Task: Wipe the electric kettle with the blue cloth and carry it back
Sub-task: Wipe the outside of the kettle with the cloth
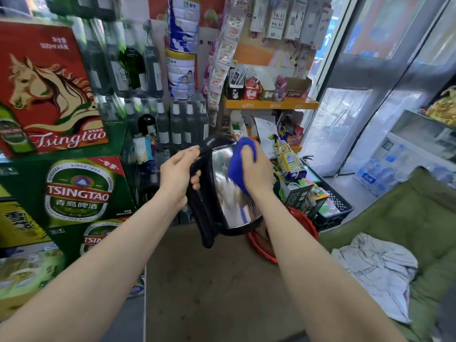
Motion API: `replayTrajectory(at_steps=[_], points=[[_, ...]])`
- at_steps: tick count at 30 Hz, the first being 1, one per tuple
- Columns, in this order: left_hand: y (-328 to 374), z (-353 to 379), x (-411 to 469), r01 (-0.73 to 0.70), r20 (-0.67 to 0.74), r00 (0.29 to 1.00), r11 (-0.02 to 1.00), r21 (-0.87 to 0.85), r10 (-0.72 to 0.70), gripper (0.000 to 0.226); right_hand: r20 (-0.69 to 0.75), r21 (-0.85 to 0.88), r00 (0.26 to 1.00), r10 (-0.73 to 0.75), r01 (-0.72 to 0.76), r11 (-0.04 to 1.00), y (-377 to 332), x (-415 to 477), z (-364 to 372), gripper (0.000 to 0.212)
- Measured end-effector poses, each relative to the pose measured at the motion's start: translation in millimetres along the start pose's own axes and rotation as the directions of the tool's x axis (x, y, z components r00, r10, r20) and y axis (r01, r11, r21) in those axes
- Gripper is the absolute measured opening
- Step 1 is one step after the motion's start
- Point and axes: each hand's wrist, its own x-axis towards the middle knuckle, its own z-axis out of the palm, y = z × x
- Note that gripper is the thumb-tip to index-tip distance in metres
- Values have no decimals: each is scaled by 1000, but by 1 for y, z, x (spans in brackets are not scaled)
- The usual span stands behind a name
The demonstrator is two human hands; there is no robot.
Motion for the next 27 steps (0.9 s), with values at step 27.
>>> replayTrajectory(at_steps=[27], points=[[-25, 0, 5, -58, 33, 998, 993, 107, 55, 24, -100, 102, 950, 296, -286, 953, 69, -36, 3, 48]])
